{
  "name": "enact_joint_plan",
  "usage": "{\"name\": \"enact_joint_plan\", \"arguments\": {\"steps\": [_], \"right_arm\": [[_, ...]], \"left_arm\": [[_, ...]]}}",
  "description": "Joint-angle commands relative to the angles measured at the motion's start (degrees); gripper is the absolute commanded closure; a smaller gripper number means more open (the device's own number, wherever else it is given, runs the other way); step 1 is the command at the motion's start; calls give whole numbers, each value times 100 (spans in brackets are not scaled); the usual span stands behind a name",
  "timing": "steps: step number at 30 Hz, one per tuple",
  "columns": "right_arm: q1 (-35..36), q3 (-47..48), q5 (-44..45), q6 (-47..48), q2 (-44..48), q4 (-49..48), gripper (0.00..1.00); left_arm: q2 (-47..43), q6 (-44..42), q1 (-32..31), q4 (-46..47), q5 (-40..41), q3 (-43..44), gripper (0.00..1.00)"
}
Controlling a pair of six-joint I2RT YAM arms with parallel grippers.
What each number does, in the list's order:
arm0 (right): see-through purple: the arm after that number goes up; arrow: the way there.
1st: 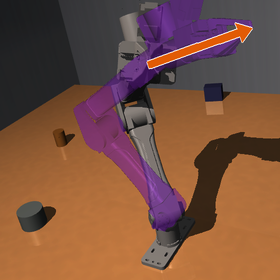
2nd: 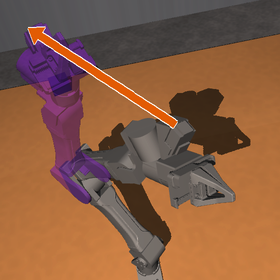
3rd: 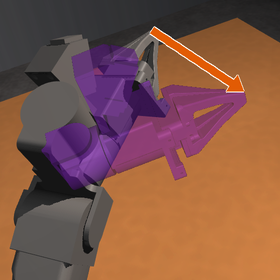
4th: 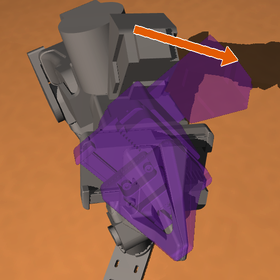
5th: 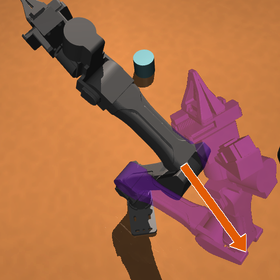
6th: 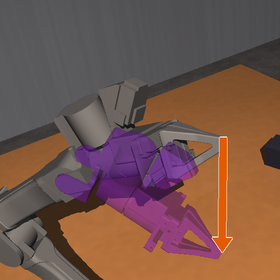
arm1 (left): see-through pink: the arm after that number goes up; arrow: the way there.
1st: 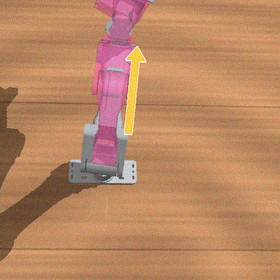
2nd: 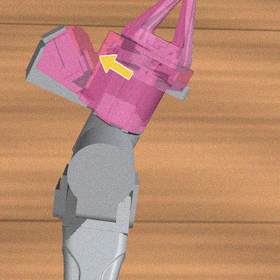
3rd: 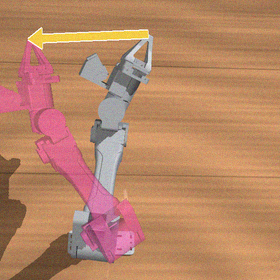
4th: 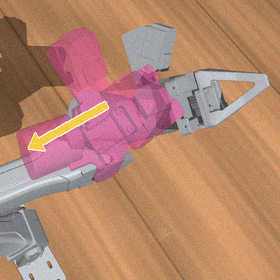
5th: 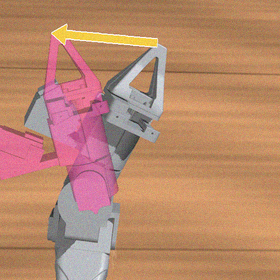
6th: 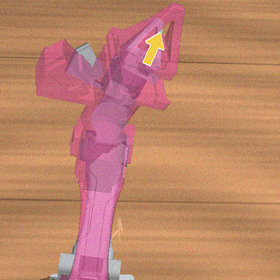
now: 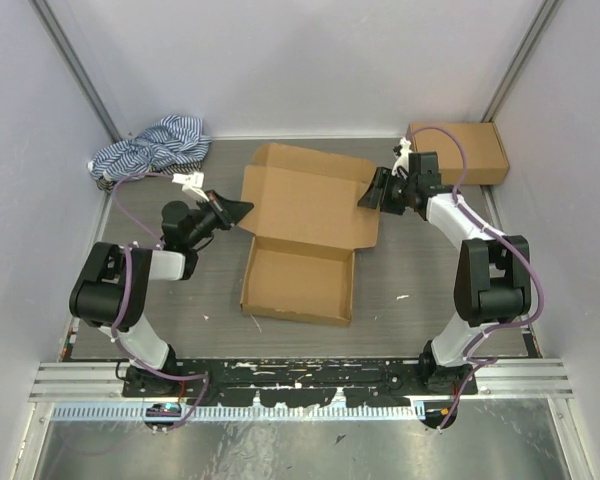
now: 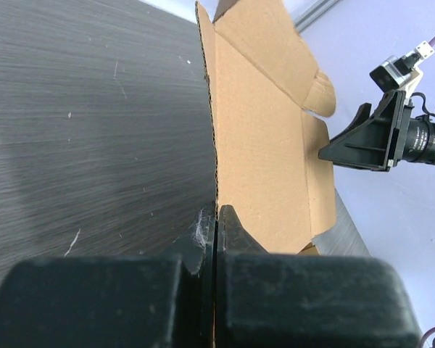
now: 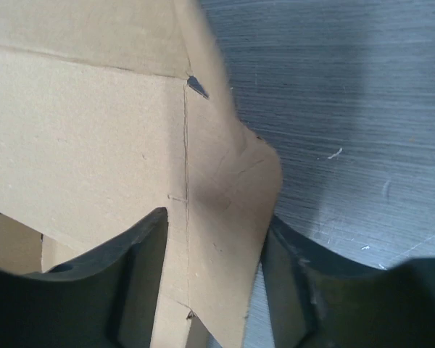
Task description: Fold the paper box
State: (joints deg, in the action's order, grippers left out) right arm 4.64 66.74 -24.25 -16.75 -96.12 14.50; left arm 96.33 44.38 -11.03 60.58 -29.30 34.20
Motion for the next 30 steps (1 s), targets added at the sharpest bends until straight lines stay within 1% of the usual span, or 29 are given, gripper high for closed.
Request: {"name": "enact_joint_plan", "arguments": {"steps": [1,3,4,5,9,11,12,14,15,16,19,21,22,23,26,29,30], "right_arm": [[16,292,-439,150,170,-349,48],[19,272,-430,162,268,-301,57],[23,254,-417,170,332,-274,63],[38,249,-400,191,399,-234,66],[196,431,-137,334,514,107,68],[360,652,105,398,442,370,72],[455,773,309,441,392,490,75],[643,1009,712,507,306,731,90],[753,1092,960,532,289,799,94],[849,1143,1198,562,303,827,98],[1065,1079,1760,652,474,689,99],[1128,907,1961,699,665,492,99],[1141,785,2026,716,775,360,99],[1144,649,2047,730,891,202,99],[1153,106,1963,813,1272,-326,99],[1185,-697,1752,922,1753,-1014,99],[1198,-1040,1677,968,2027,-1344,99]], "left_arm": [[-184,-30,-5,519,-51,-54,100],[-230,-62,-5,459,-42,-52,100],[-262,-84,-5,408,-41,-41,100],[-294,-107,-5,353,-40,-28,100],[-493,-181,-9,161,-56,-1,100],[-616,-213,-2,69,-83,12,100],[-685,-237,1,4,-91,21,100],[-815,-319,-4,-188,-102,55,100],[-897,-384,-5,-334,-96,83,96],[-970,-460,-7,-540,-71,114,88],[-1263,-756,-9,-1358,140,256,63],[-1511,-1010,-6,-2096,432,408,51],[-1631,-1115,-12,-2554,608,523,47],[-1757,-1302,-13,-2995,796,647,45],[-2071,-1580,-11,-4149,1237,1090,45],[-2306,-1723,-17,-4850,1344,1330,45],[-2530,-1752,-22,-5067,1409,1414,45]]}}
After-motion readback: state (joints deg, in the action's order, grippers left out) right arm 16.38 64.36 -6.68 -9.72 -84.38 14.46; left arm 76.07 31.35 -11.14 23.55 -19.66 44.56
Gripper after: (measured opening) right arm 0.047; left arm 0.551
